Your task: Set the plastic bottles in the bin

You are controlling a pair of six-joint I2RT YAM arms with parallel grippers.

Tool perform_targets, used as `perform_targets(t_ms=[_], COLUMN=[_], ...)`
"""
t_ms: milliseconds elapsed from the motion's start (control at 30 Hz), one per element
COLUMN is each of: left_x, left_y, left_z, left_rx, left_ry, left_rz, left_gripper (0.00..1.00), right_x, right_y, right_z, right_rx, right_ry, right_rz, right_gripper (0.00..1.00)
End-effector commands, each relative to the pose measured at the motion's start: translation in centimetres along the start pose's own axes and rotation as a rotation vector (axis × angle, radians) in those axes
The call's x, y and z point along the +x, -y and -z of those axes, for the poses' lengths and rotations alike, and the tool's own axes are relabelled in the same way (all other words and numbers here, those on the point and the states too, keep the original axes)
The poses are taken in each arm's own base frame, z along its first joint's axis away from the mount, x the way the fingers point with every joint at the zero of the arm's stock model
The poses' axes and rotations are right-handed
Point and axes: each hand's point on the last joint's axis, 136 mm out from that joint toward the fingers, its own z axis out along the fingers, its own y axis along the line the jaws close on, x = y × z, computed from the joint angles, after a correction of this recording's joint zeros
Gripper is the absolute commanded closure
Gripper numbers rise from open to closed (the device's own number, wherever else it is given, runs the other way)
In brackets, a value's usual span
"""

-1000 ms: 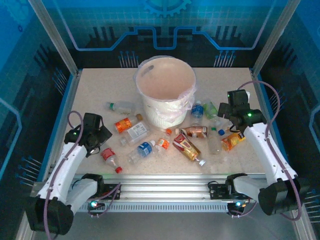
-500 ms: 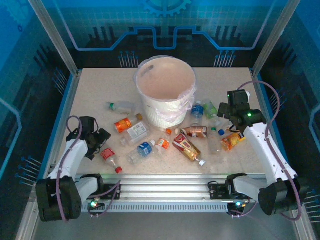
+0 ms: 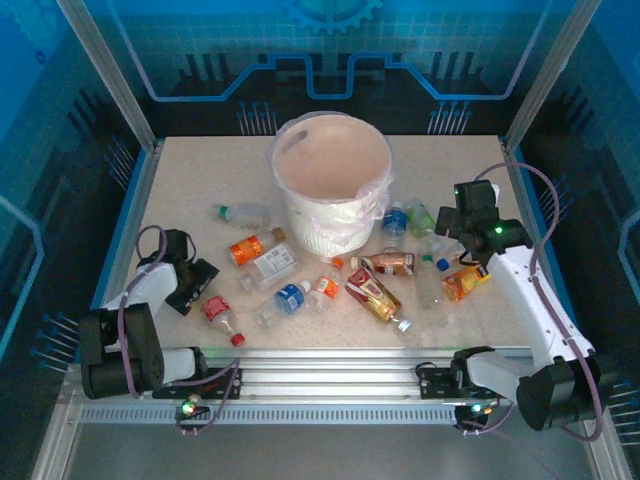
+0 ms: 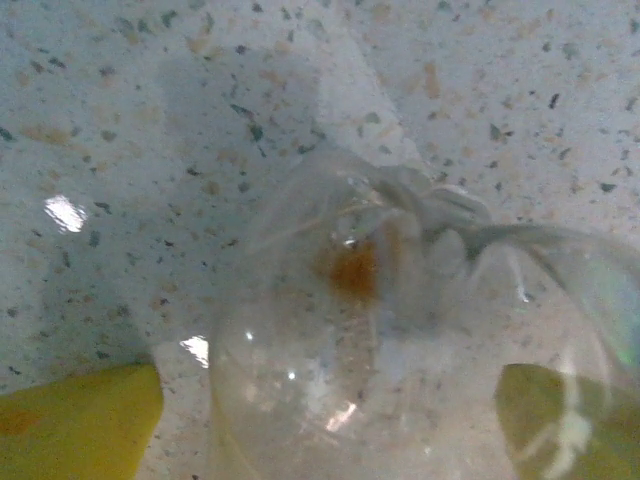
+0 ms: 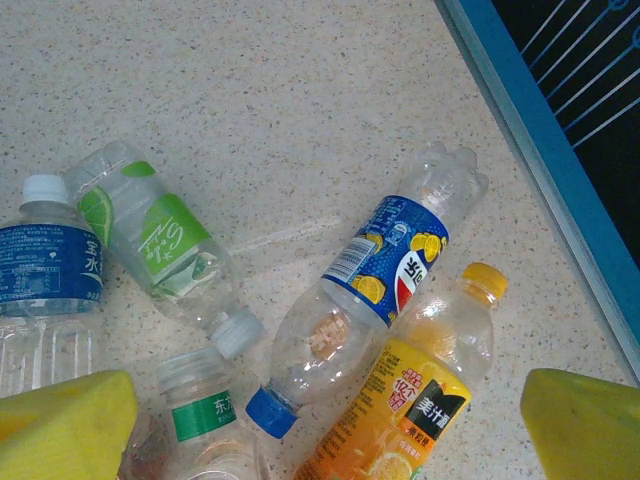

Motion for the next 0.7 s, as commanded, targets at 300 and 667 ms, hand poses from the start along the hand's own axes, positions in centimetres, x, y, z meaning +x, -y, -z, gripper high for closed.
perform_targets(t_ms=[300, 667], left_x=[-1.8, -6.7], left_y=[1.4, 2.2], left_z=[-0.2, 7.2], left_rx=[0.018, -0.013], left_ry=[0.028, 0.269], left_rz=[-0.003, -0.104], left_gripper=[0.5, 0.55], right_x=[0.6, 0.3], right_y=[0.0, -0.1], right_z=[0.2, 0.3], right_rx=[0.004, -0.004], right_ry=[-0.013, -0.005], right_rz=[-0.007, -0.014], right_gripper=[0.0, 0.0])
